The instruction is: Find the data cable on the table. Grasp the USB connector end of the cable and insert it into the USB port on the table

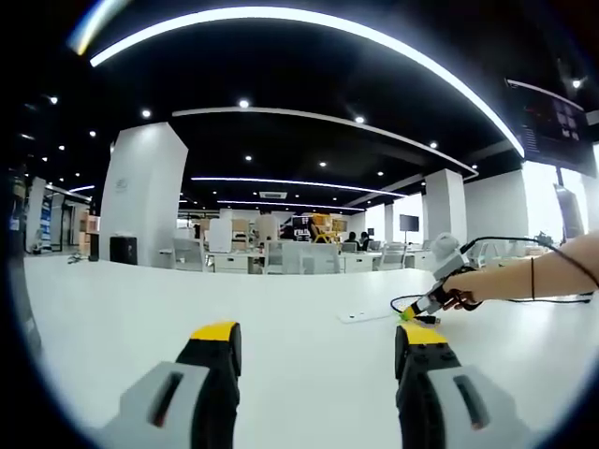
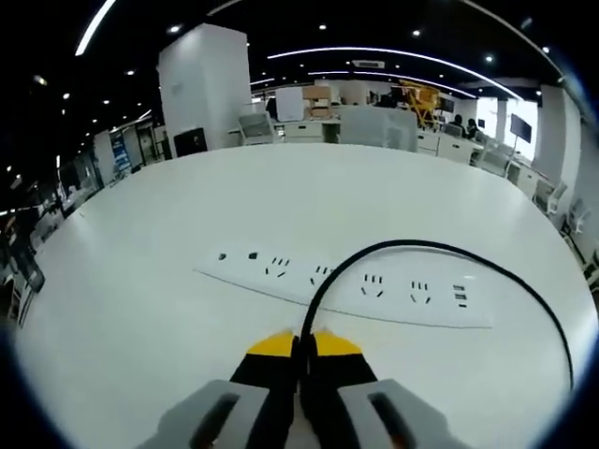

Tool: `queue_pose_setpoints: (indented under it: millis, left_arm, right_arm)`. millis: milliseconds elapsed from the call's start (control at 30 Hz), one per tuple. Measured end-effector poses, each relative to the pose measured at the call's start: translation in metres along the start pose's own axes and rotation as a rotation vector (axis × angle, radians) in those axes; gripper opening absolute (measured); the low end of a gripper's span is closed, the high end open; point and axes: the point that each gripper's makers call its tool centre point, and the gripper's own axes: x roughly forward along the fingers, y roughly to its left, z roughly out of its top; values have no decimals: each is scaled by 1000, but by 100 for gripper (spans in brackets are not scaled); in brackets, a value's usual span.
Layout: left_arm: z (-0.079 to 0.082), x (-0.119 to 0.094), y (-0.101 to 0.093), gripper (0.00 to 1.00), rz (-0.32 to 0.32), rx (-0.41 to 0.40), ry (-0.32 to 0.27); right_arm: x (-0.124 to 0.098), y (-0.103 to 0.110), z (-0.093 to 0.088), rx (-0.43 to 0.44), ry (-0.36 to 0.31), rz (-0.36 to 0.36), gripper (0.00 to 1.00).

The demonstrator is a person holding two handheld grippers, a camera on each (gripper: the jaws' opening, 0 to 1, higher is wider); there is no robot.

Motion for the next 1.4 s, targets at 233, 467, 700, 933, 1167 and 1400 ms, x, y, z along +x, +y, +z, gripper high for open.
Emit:
queue_pose_setpoints:
  millis: [233, 467, 700, 933, 1167, 1400]
  left_arm:
    - [0, 0, 0, 67, 1, 0, -1]
    - [-2, 1, 0, 67, 0, -8, 5]
    - [-9, 4, -4, 67, -17, -12, 25]
    - [-18, 8, -17, 67, -63, 17, 46]
    - [-30, 13, -30, 62, -81, 51, 77]
    - [-38, 16, -47, 57, -111, 98, 94]
  right_arm:
    - [0, -2, 3, 36, -20, 9, 6]
    - [-6, 0, 12, 179, -84, 61, 6]
    - [-21, 3, 31, 284, -199, 125, 6]
    - [-41, 14, 37, 361, -292, 183, 5]
    - [-64, 38, 44, 404, -380, 250, 5]
    - [-94, 72, 42, 468, -455, 336, 5]
